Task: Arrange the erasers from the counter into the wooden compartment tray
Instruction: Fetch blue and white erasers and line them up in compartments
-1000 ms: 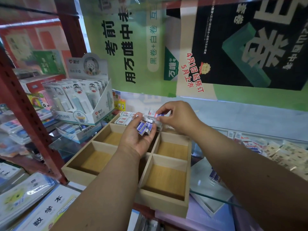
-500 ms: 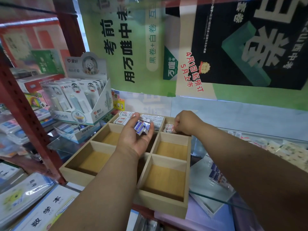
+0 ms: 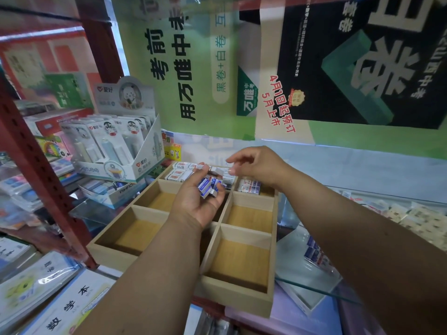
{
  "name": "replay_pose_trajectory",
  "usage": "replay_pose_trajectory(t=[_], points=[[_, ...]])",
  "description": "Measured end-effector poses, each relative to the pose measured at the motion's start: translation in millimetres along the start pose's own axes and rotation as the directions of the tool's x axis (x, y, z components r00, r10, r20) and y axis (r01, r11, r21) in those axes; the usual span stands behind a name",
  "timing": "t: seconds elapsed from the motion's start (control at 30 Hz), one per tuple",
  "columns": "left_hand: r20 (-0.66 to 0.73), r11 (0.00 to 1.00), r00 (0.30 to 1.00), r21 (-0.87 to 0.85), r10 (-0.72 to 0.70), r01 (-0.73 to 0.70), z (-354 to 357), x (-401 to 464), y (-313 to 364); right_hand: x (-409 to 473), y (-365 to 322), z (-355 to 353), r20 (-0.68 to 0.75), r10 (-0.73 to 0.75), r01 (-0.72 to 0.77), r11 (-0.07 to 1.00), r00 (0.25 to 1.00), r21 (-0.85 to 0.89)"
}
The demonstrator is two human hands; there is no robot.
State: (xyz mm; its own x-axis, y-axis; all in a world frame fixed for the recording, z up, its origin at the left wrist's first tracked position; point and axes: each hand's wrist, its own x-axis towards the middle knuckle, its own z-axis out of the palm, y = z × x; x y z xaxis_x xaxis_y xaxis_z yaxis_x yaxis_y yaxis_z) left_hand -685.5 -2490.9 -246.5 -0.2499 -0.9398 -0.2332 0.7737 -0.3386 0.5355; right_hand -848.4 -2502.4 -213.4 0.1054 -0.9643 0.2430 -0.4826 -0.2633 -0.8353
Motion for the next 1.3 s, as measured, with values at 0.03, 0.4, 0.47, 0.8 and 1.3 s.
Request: replay_pose_trajectory(t=[0.03, 0.4, 0.47, 0.8, 1.3], points=[[0.008, 1.0, 1.0, 0.016, -0.003, 0.003, 0, 0, 0, -1, -7, 4, 0.045, -0.042, 0.042, 0.999, 0.998, 0.011], [0.064, 0.996, 0.997, 0.085, -0.032, 0.026, -2, 1, -2, -3, -13, 10, -0.04, -0.104, 0.109, 0.985, 0.994, 0.138], [0.078, 0.996, 0.996, 0.082, -0.042, 0.036, -1, 2, -2, -6, -13, 10, 0.0, -0.122, 0.119, 0.966, 0.992, 0.228], [0.049, 0.982, 0.996, 0.178, -0.069, 0.059, 0, 6, -3, -2, -7, 5, -0.011, -0.15, 0.145, 0.932, 0.989, 0.331], [-0.044, 0.999, 0.999, 0.013, -0.028, 0.029, -1, 5, -2, 0, 37, -12, 0.031, 0.262, -0.252, 0.949, 0.964, -0.191]])
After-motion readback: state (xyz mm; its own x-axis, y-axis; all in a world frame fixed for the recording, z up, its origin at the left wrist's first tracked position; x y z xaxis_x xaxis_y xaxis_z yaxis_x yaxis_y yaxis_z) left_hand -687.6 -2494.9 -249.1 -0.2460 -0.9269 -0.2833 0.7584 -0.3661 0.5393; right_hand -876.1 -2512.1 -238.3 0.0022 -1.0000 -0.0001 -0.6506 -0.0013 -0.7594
